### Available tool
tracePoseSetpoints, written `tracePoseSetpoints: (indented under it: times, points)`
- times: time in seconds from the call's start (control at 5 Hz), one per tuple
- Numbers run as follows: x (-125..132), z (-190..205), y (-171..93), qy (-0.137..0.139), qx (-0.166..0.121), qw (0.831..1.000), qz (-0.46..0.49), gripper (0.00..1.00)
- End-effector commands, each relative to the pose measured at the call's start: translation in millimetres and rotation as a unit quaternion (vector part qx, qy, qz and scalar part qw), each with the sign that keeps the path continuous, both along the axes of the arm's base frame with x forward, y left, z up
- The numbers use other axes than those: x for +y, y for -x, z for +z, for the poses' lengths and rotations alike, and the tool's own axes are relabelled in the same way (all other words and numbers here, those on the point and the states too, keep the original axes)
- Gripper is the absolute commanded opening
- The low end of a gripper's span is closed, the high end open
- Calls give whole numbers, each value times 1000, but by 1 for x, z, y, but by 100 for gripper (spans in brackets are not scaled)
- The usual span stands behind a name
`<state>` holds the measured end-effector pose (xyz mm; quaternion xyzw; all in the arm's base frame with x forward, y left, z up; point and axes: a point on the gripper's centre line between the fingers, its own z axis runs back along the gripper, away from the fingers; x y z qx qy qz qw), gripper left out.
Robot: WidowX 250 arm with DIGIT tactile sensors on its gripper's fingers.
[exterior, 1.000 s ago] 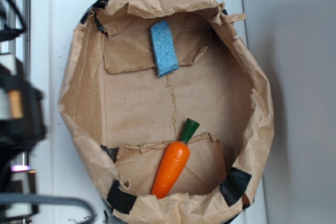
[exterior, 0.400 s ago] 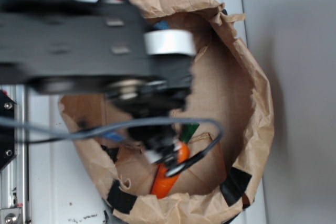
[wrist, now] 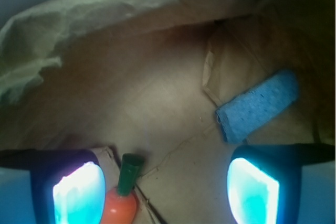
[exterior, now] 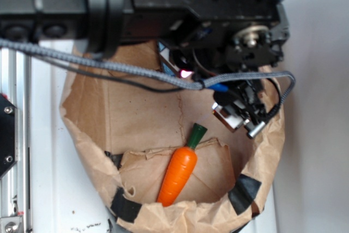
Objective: Grab the blue sponge.
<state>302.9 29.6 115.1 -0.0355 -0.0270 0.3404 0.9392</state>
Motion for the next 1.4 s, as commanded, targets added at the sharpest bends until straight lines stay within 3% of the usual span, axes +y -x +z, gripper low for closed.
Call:
tracePoseSetpoints:
  times: [0.0,0.2,0.6,0.8,1.0,1.2]
  points:
    - [13,17,-3,-5,-31,999,11,100]
    - [33,5,25,-24,-116,993,28,100]
    - [53,-35,11,-54,-144,986,64,100]
    - [53,-45,-28,-68,-131,985,93,100]
    - [55,-51,-44,-84,-85,985,127,100]
    - [56,-59,-42,-103,-42,981,156,100]
